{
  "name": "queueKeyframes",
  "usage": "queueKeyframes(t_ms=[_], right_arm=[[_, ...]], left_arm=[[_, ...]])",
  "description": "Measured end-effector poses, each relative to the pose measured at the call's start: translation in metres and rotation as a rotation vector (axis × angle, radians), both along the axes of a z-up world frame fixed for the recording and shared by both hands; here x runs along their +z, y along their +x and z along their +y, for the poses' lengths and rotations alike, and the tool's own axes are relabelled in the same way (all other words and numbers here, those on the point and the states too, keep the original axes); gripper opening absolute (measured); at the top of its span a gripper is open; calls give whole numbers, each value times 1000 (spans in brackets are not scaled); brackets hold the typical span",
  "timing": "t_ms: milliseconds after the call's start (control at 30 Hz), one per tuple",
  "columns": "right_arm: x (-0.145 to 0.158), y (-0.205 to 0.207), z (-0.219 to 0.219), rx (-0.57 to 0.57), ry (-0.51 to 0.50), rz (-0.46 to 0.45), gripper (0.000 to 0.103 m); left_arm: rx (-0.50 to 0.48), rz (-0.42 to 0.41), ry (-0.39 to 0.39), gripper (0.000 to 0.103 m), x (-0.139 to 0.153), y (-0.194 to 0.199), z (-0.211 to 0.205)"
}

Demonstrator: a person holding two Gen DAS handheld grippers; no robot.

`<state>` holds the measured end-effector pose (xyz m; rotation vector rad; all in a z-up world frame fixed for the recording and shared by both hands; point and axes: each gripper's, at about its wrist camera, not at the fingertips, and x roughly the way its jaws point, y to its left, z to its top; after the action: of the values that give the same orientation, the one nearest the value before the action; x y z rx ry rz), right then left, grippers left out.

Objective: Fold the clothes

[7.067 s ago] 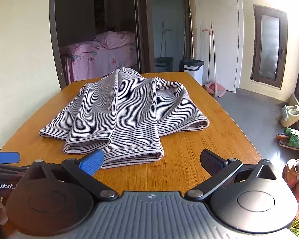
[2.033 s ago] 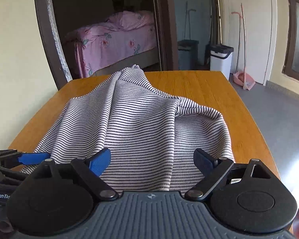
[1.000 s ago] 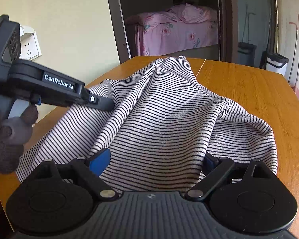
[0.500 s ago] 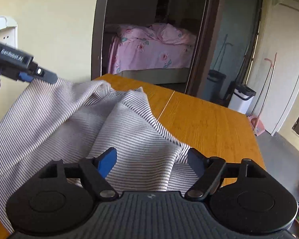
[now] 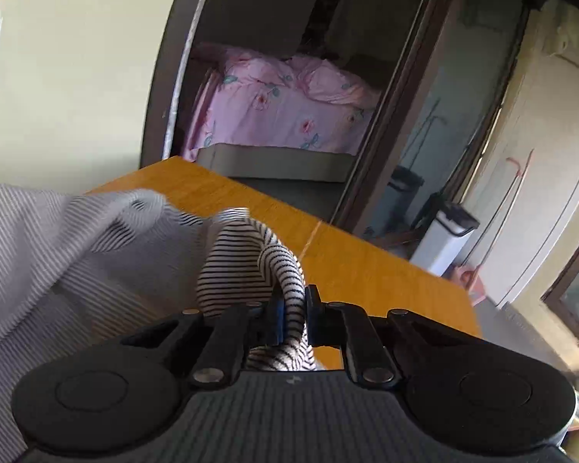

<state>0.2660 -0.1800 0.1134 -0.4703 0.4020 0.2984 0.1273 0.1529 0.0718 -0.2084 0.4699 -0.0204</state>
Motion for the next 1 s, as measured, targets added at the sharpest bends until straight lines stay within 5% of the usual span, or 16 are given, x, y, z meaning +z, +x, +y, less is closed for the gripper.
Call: queueKeyframes(t_ms=[133, 267, 367, 533, 633, 700, 800, 867, 900, 967, 1000], right_arm=[[-5, 38, -16, -61, -54, 3, 6], [-52, 63, -16, -84, -278, -12, 6], [-71, 80, -27, -120, -348, 25, 8], [-21, 37, -66, -74, -110, 55, 24], [8, -21, -80, 55, 28, 94, 48], [12, -67, -82, 160, 79, 153, 61], [-8, -120, -70, 279, 94, 257, 62], [-29, -144, -56, 312, 72, 299, 62], [-41, -153, -48, 314, 52, 310, 62], [-57, -157, -39, 284, 31, 310, 61], [-57, -156, -39, 276, 23, 302, 52]], left_arm=[[-201, -46, -84, 102, -7, 22, -29], [-233, 7, 11, 102, -46, 53, -70], [-243, 65, 20, 102, -74, 65, -80], [-170, 21, 18, 102, -79, 63, -69], [-118, 8, 78, 102, -72, 66, -65], [-86, 8, 175, 102, -67, 70, -67], [-73, 88, 330, 102, -69, 86, -74], [-81, 152, 369, 95, -75, 97, -74], [-86, 180, 371, 77, -78, 100, -72], [-112, 202, 329, 61, -79, 100, -63], [-98, 188, 327, 47, -74, 99, -58]])
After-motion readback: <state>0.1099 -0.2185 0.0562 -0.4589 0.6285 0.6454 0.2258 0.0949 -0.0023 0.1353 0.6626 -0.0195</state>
